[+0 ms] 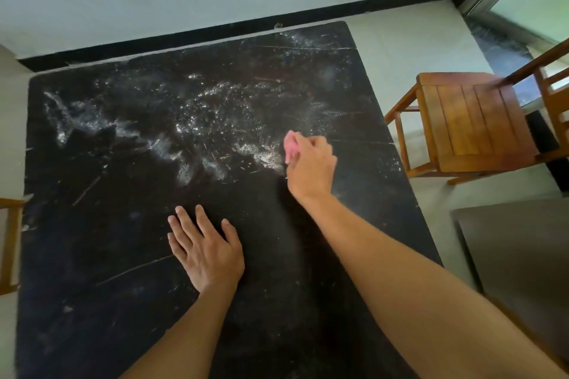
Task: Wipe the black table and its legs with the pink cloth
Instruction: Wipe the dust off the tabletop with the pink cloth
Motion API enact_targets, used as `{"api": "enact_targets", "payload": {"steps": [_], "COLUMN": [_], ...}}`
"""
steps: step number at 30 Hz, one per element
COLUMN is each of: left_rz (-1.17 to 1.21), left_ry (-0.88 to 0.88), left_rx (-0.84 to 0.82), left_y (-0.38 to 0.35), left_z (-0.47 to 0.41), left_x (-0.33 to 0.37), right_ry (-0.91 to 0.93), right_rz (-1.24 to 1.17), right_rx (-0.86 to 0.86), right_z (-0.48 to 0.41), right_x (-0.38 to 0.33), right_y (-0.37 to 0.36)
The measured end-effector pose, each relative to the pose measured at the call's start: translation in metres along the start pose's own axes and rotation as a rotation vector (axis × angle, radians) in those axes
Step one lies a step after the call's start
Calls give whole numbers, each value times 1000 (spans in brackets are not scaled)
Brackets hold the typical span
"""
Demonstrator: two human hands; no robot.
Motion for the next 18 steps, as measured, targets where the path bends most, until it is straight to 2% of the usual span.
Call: {"api": "enact_targets", "payload": {"steps": [3,5,7,9,12,14,16,18], "left_rz": [2,3,0,-8,-17,-18,-17,-26], "left_ry": [-3,1,7,0,3,-6,0,-7], "left_rx": [3,-7,-20,-14,-21,-8,-6,-16], "left_y": [1,0,-1,0,-1,0,0,-1], "left_z": [0,-1,-1,-1,-1,-1,-2,-2], "left_x": [0,2,2,2,-1,-1,-1,1], "right_ry": [-223,-383,-442,-380,7,140,13,-222], "right_rz": [53,64,72,38,41,-9,-53,-87], "right_rx": [167,178,187,178,46,-20,47,179], "right_z": [-3,17,34,32,14,-6,-30,-43], "right_x": [84,144,155,118,30,13,48,103], "right_y": [49,67,57,30,-6,0,29,67]}}
Point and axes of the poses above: each hand's wrist, its own z-axis away from the middle knuckle, its own y-axis out of the back of the hand, x = y × z, the point moved 6 cm from there along -z, towards the middle knuckle, and after that the axes turned 6 degrees about -y, right-handed, at the moved point
